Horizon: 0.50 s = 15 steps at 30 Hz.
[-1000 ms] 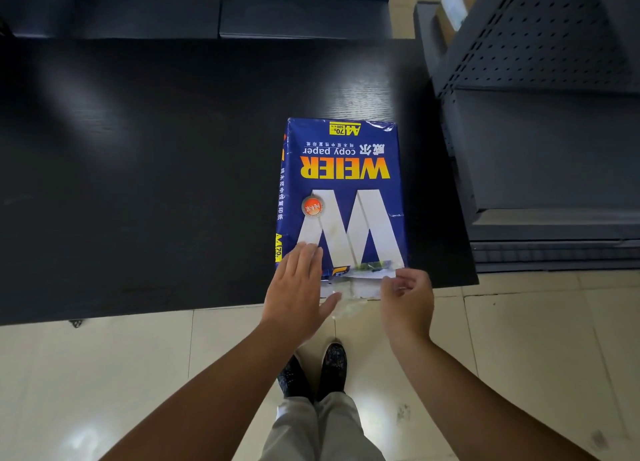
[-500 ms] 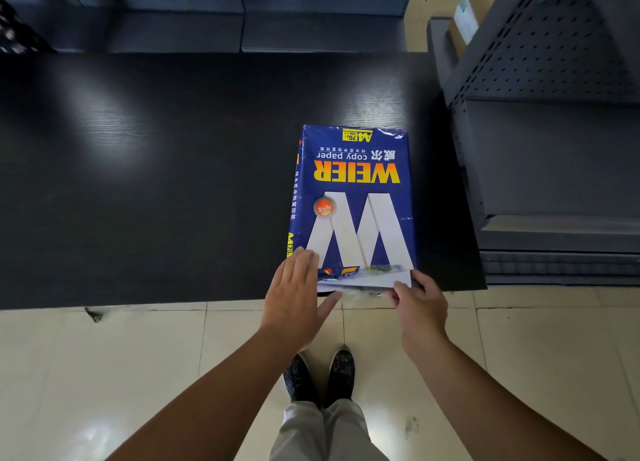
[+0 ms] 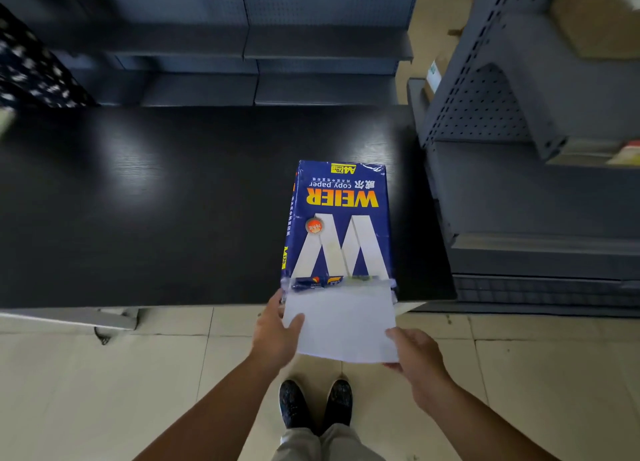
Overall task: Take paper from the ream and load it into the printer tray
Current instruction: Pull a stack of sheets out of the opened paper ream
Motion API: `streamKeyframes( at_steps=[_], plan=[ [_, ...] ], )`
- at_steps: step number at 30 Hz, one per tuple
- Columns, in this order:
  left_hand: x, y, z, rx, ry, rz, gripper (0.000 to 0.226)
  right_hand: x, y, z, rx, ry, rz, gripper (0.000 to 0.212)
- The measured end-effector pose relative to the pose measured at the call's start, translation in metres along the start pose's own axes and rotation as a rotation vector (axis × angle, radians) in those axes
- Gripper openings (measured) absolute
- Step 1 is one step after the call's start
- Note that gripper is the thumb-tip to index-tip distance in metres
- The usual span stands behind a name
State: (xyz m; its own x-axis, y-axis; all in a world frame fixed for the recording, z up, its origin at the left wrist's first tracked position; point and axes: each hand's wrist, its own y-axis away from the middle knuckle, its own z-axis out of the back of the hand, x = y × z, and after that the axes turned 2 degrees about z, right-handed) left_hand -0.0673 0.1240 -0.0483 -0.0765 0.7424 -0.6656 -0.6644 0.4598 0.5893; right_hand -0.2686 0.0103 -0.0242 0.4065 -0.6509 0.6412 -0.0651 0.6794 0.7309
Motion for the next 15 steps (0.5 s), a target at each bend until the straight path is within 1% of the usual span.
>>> streamKeyframes(
  at_steps=[3,5,8,11,13,15],
  plan=[
    [0.003,0.017,0.003,0.051,0.03,-0.025,0.056,0.004,-0.019,0.001,-0.019,0.038,0.04,0.036],
    [0.01,0.029,0.005,0.073,0.047,-0.02,0.056,0.0,-0.021,0.004,0.031,0.059,0.06,0.046],
    [0.021,0.049,0.008,0.08,0.08,-0.014,0.05,-0.014,-0.002,0.01,0.081,0.077,0.123,0.043],
    [0.031,0.066,0.008,0.028,0.121,-0.009,0.039,-0.028,0.028,0.014,0.066,0.041,0.169,0.045],
    [0.038,0.081,0.01,0.014,0.126,-0.036,0.034,-0.042,0.045,0.016,0.055,0.042,0.195,0.045],
    [0.051,0.097,0.013,-0.016,0.114,-0.092,0.035,-0.061,0.063,0.016,0.05,0.048,0.226,0.046]
  ],
)
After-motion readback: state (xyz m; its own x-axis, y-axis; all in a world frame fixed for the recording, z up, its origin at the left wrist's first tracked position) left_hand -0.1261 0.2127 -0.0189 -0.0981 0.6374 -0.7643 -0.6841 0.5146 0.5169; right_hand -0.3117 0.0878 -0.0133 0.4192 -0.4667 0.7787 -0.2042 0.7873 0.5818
